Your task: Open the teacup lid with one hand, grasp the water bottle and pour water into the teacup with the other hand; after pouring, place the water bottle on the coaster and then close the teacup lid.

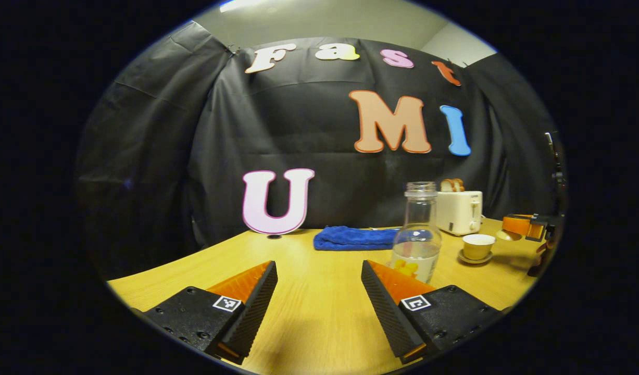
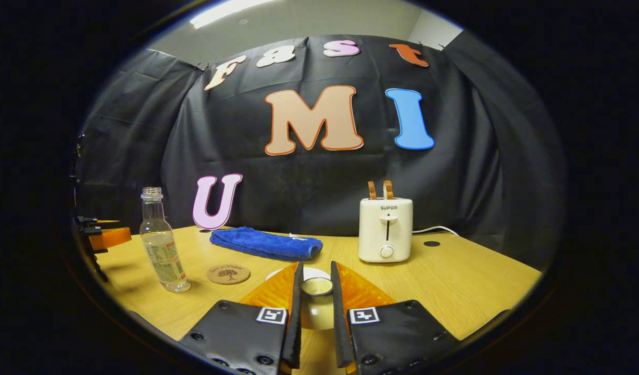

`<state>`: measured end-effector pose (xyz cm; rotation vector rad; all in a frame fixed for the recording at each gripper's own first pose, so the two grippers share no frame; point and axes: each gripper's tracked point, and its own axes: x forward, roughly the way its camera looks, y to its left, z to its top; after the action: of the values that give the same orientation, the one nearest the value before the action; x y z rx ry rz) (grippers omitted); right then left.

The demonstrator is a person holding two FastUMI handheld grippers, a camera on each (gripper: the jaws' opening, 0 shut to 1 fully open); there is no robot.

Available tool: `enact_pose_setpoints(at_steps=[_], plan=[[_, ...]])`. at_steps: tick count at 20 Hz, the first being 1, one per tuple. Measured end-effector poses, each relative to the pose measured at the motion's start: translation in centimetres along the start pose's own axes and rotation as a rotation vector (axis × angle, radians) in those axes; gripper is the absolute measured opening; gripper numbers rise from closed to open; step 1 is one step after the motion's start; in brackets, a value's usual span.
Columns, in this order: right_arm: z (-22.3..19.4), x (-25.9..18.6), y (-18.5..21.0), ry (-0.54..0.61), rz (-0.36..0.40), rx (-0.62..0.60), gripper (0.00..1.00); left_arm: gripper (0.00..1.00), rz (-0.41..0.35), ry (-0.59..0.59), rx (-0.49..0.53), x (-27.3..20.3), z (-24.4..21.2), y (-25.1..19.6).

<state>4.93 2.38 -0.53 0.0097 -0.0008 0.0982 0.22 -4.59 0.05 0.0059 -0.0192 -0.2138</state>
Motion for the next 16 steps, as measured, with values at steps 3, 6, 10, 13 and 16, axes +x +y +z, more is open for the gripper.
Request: enact_pose_setpoints(at_steps=[3,6,10,13,16], plan=[[0.1,-1.5,-1.2,0.001,-0.028,-0.001,0.29,0.94,-0.125,-0.003,-0.003,0.0,0.1,-2.3],[0.3,-2.6,-2.6,-0.003,-0.076,-0.002,0.31,0.94,-0.252,-0.004,-0.004,-0.2,0.0,-4.6],[0.3,-3.5,-4.0,-0.004,-0.120,-0.004,0.28,0.94,-0.304,-0.003,-0.005,-0.3,0.1,-5.4],[0.3,-3.8,-4.3,-0.005,-0.127,-0.005,0.29,0.94,-0.360,-0.001,-0.007,0.1,0.0,-6.9],[0.4,-3.9,-4.2,-0.005,-0.125,-0.005,0.28,0.94,-0.384,0.009,-0.007,1.0,-0.2,-8.1]])
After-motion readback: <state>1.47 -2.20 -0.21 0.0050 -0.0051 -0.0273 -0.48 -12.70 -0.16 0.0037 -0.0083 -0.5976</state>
